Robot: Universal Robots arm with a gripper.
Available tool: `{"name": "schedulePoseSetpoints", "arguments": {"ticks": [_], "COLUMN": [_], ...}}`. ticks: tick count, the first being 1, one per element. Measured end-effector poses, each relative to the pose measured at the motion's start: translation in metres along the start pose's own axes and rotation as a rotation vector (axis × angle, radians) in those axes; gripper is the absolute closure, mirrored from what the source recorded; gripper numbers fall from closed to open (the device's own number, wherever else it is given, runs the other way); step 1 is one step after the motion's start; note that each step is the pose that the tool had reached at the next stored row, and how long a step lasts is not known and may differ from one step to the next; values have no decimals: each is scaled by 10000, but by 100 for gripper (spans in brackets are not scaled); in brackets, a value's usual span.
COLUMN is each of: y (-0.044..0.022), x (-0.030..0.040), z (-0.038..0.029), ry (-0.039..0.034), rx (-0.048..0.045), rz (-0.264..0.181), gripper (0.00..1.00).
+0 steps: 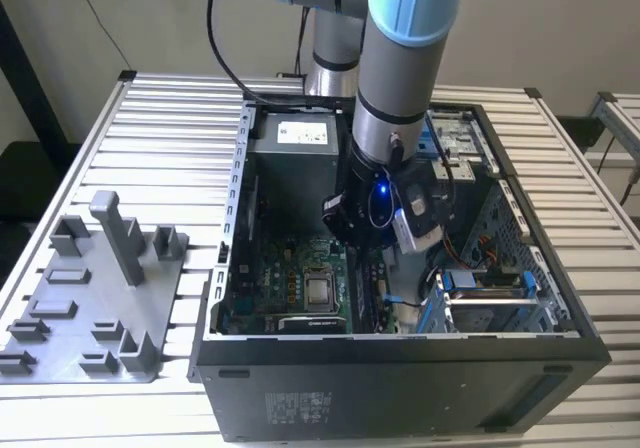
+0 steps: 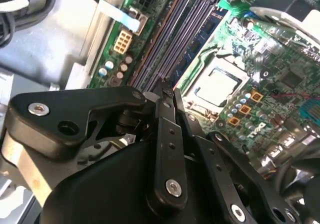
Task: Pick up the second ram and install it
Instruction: 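Insert the second ram into the second slot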
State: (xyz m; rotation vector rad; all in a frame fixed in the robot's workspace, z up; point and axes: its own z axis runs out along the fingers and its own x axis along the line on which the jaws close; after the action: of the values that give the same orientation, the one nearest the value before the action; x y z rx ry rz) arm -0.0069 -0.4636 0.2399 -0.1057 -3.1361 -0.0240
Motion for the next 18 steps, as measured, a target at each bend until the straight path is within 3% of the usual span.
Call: {"name": "schedulePoseSetpoints", "arguments": {"ticks": [4, 18], "y": [-35, -20], "x": [-2, 2], "z": [23, 142], "ry": [0, -1], "rx": [0, -1], "rz": [1, 51], "gripper": [86, 86]}}
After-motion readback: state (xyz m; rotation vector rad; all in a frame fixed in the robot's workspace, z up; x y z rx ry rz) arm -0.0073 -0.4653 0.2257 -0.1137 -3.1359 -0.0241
